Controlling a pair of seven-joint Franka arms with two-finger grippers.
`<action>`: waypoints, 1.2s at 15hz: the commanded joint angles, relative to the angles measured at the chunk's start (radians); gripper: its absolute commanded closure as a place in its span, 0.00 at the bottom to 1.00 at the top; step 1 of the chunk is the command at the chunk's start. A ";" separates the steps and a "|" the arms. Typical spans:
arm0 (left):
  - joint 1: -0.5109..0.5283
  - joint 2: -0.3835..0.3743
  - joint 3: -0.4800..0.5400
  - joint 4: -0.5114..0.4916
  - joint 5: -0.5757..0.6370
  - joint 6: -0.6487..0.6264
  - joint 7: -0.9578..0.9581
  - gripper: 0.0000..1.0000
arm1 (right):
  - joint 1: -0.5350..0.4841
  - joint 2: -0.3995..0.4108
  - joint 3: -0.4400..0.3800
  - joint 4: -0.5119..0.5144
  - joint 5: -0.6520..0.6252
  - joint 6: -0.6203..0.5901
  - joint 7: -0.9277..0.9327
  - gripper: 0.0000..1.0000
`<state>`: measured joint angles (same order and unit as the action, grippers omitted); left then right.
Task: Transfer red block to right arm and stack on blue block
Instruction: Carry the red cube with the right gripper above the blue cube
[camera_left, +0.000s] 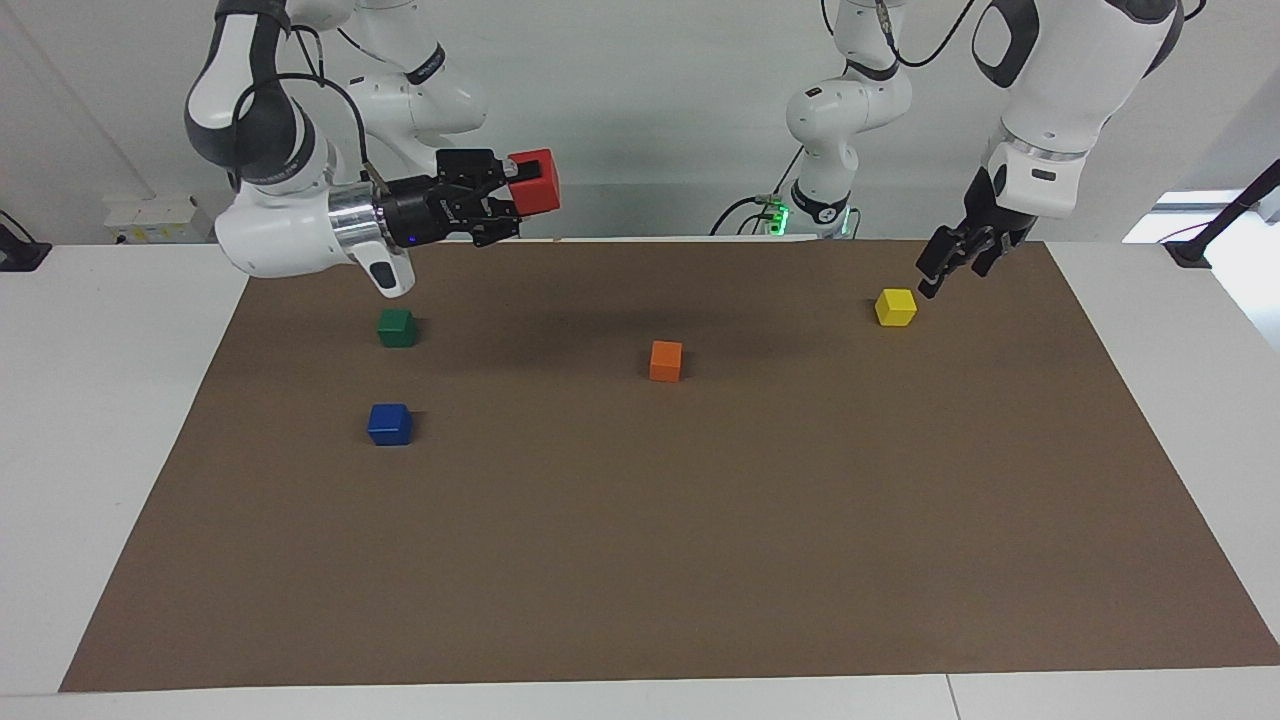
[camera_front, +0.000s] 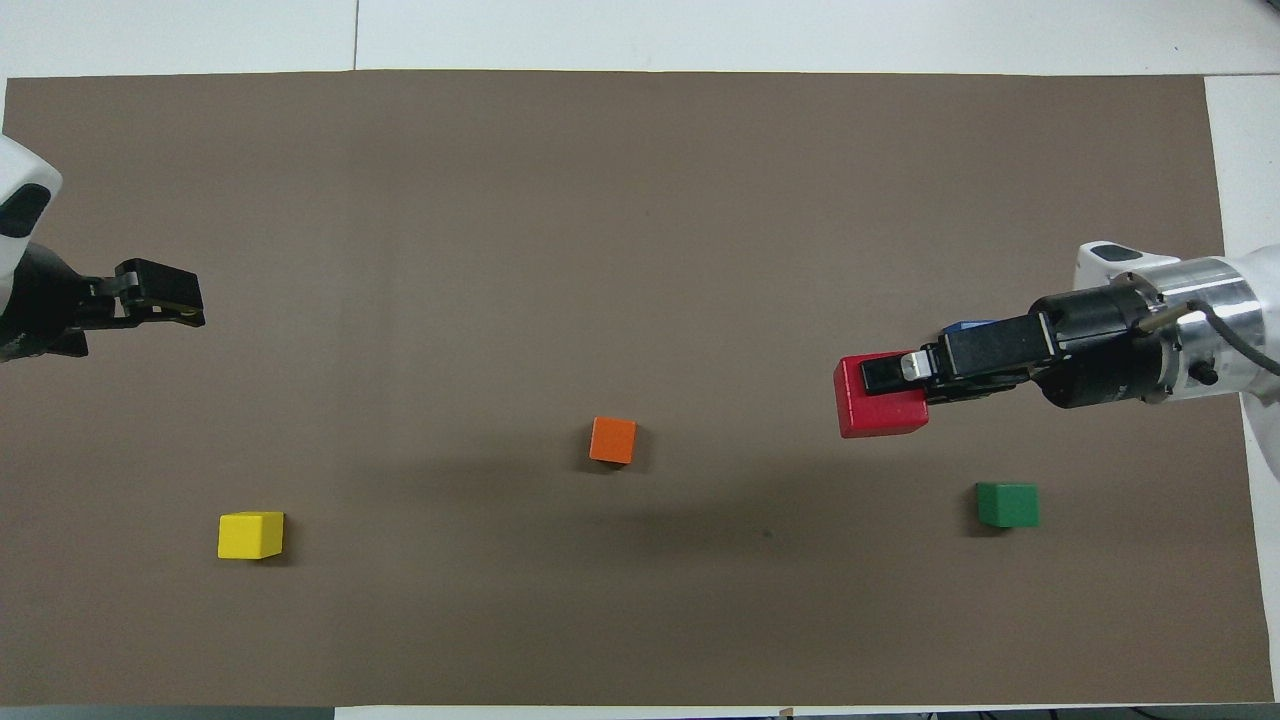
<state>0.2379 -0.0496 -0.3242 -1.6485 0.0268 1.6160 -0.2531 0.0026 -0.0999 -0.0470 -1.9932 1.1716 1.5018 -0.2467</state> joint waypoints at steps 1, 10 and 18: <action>-0.161 0.112 0.158 0.189 0.031 -0.108 0.029 0.00 | -0.019 -0.011 0.007 0.083 -0.246 0.014 0.061 1.00; -0.200 -0.033 0.178 -0.060 -0.001 -0.111 0.031 0.00 | -0.009 -0.018 0.018 0.140 -0.961 0.161 0.136 1.00; -0.193 -0.007 0.160 0.049 -0.007 -0.082 0.225 0.00 | 0.039 0.159 0.021 0.120 -1.182 0.337 0.264 1.00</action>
<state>0.0435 -0.0821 -0.1690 -1.6302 0.0245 1.5230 -0.0972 0.0502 0.0095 -0.0302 -1.8761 0.0435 1.8024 -0.0013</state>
